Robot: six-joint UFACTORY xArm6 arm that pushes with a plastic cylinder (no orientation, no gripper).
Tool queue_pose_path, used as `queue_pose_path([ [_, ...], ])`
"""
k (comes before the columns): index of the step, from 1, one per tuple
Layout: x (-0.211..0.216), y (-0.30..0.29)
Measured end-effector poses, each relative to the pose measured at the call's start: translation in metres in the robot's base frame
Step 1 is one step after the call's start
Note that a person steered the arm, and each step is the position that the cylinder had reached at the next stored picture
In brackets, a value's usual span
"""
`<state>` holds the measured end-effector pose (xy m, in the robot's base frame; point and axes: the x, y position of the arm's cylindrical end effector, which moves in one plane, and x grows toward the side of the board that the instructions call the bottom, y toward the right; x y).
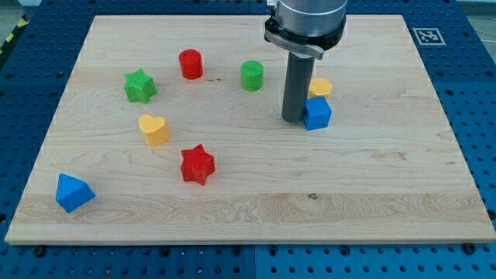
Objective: Push blue cube below yellow hexagon
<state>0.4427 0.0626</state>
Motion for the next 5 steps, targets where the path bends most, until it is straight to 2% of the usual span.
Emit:
queue_pose_path([
  [5, -0.002, 0.022],
])
